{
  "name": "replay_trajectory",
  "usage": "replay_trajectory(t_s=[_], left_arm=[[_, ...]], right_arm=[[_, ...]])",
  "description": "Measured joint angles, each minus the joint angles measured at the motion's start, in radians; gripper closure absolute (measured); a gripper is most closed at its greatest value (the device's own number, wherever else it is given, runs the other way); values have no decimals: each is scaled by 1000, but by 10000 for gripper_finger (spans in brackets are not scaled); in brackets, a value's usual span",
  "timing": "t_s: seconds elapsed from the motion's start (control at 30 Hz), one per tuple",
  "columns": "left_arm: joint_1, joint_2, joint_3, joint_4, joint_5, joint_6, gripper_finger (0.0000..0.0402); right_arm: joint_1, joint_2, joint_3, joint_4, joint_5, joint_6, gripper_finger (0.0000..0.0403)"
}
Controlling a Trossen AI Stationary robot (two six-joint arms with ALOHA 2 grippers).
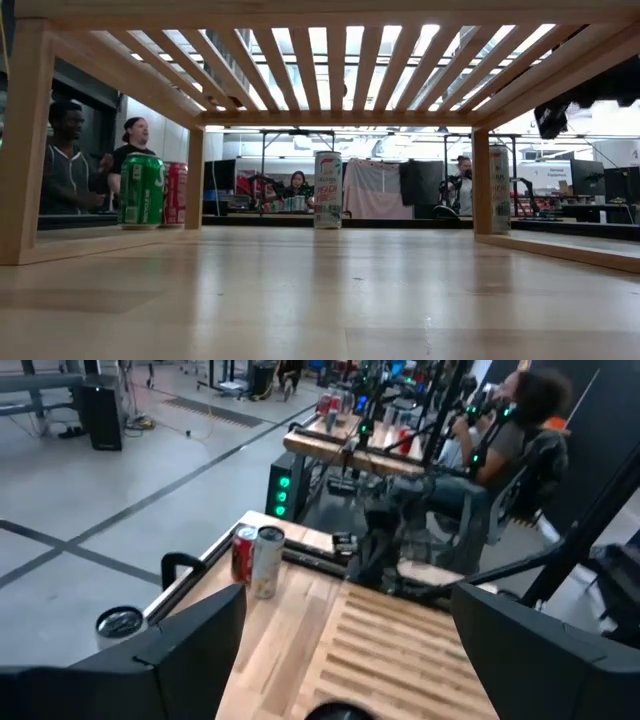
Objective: Place canned beverage on shelf
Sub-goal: Put the top left white pink soda can on the shelf
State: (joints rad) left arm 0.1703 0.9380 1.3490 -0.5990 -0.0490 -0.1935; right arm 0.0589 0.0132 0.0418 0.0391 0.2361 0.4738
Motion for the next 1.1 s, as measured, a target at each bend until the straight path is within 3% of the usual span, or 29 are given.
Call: replay_trajectory(t_s=[0.13,0.2,0.4,0.57,0.83,0.93,1.0,1.1], left_arm=[[0,-38,-31,-2,-4,35,58],[0,-53,-38,1,-5,48,58],[0,-75,-46,-2,-7,56,58],[0,-81,-46,-2,-7,56,58],[0,-87,-46,-59,-7,59,58],[0,-113,-46,-131,-7,61,58],[0,-132,-46,-179,-8,39,58],[0,-150,-53,-209,-8,23,58]], right_arm=[[0,0,0,197,146,377,402],[0,0,0,280,227,451,402],[0,36,0,581,288,359,402],[0,240,60,810,265,192,402],[-2,744,373,776,271,11,402],[-18,880,510,710,389,-166,402],[-26,954,597,636,465,-161,402],[-43,1057,711,490,435,-134,402]])
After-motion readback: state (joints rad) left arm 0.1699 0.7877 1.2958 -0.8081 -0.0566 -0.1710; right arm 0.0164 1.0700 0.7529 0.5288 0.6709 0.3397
